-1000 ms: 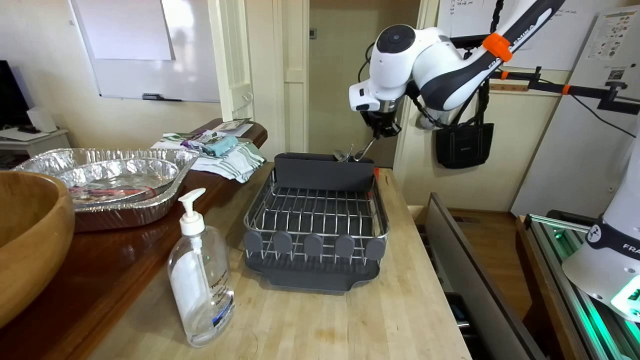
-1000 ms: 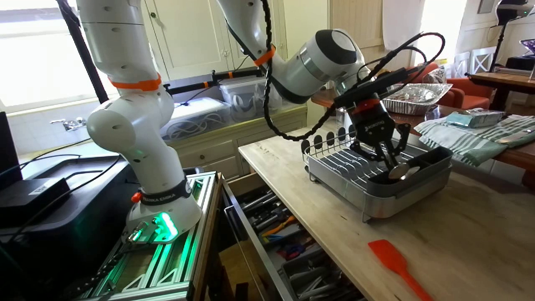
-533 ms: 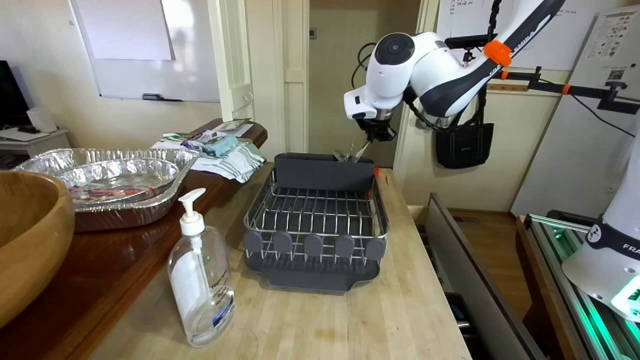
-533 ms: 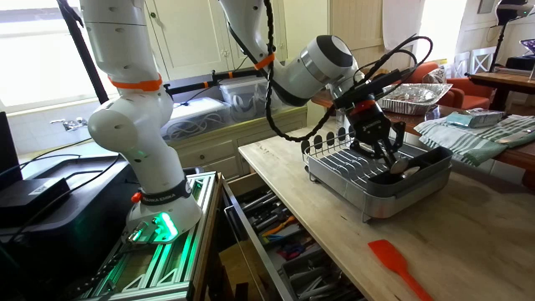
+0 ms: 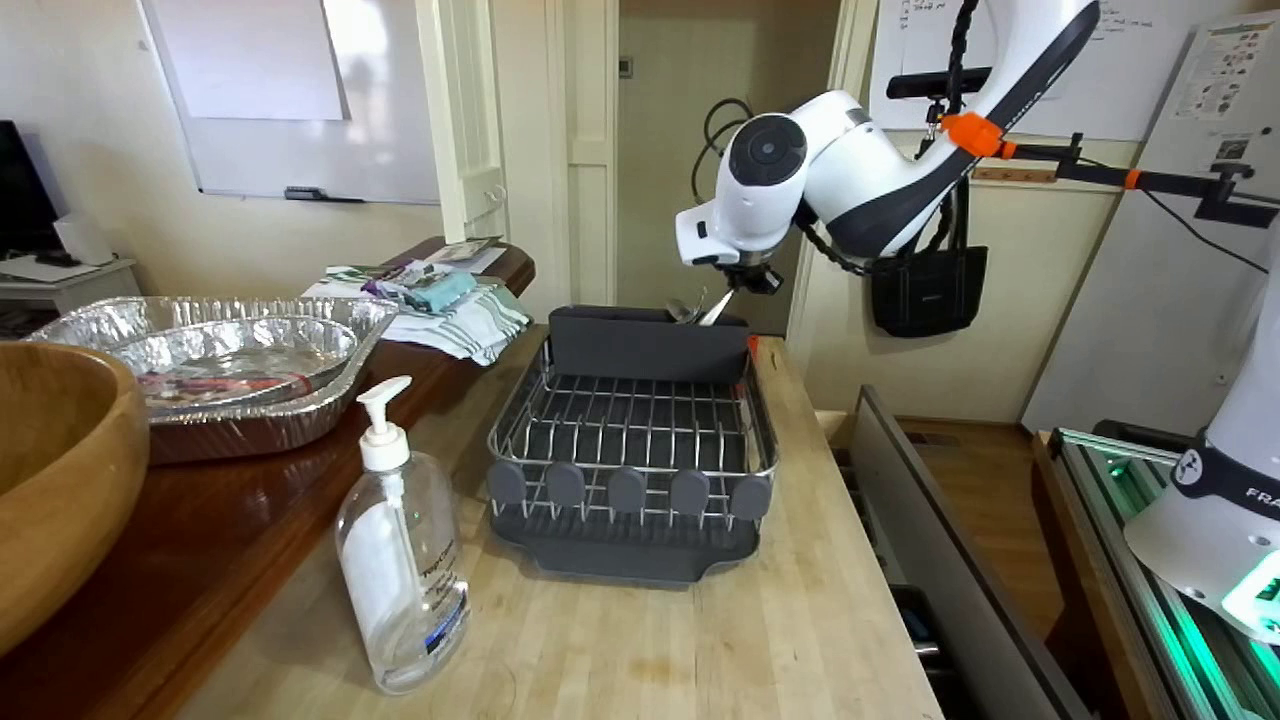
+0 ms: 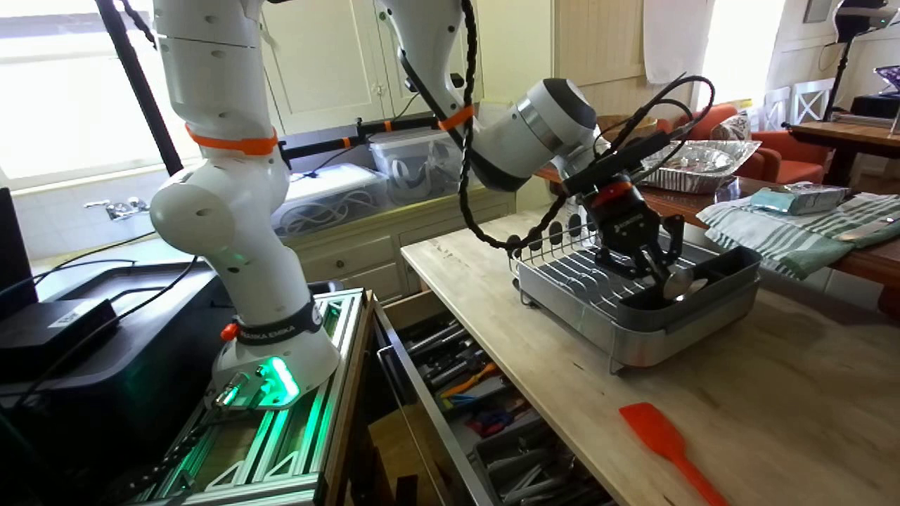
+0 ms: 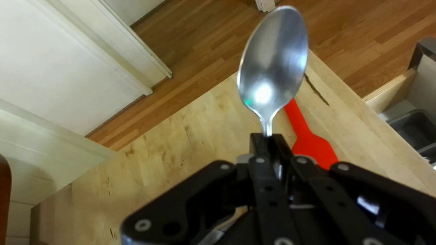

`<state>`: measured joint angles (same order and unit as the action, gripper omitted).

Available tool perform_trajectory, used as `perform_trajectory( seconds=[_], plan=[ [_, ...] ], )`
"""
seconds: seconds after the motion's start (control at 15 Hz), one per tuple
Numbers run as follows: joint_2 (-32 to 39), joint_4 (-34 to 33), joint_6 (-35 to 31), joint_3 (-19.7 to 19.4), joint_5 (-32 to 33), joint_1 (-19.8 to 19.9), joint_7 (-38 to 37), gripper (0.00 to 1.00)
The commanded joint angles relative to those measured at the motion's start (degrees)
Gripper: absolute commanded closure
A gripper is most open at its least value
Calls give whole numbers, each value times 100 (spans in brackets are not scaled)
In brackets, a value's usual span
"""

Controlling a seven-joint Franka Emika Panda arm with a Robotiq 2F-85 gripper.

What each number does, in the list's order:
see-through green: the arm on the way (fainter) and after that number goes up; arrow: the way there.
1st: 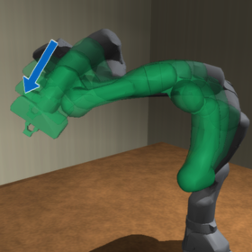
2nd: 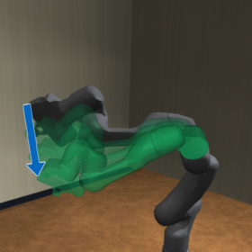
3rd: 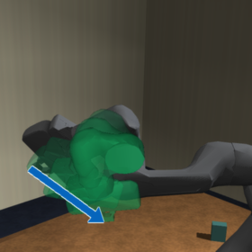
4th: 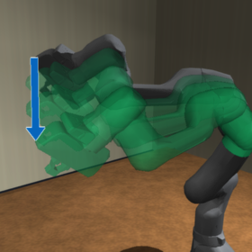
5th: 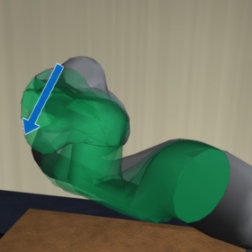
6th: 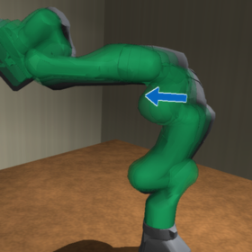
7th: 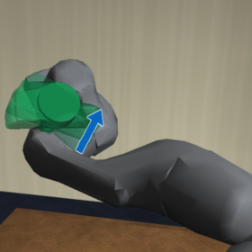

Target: Put the spoon in the tray

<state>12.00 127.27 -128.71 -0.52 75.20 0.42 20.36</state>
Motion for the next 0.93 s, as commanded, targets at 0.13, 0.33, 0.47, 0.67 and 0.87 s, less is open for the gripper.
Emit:
perform_trajectory(
  seconds=[0.13, 0.33, 0.47, 0.67, 0.87],
  plan=[
    [313, -147, 425, 127, 36, -108, -412, 98],
    [379, -153, 428, 180, -90, -111, -510, 98],
    [420, -179, 439, 222, -286, -107, -544, 98],
    [452, -219, 431, 260, -481, -111, -617, 95],
    [468, -260, 421, 257, -531, -122, -714, 71]
  ],
)
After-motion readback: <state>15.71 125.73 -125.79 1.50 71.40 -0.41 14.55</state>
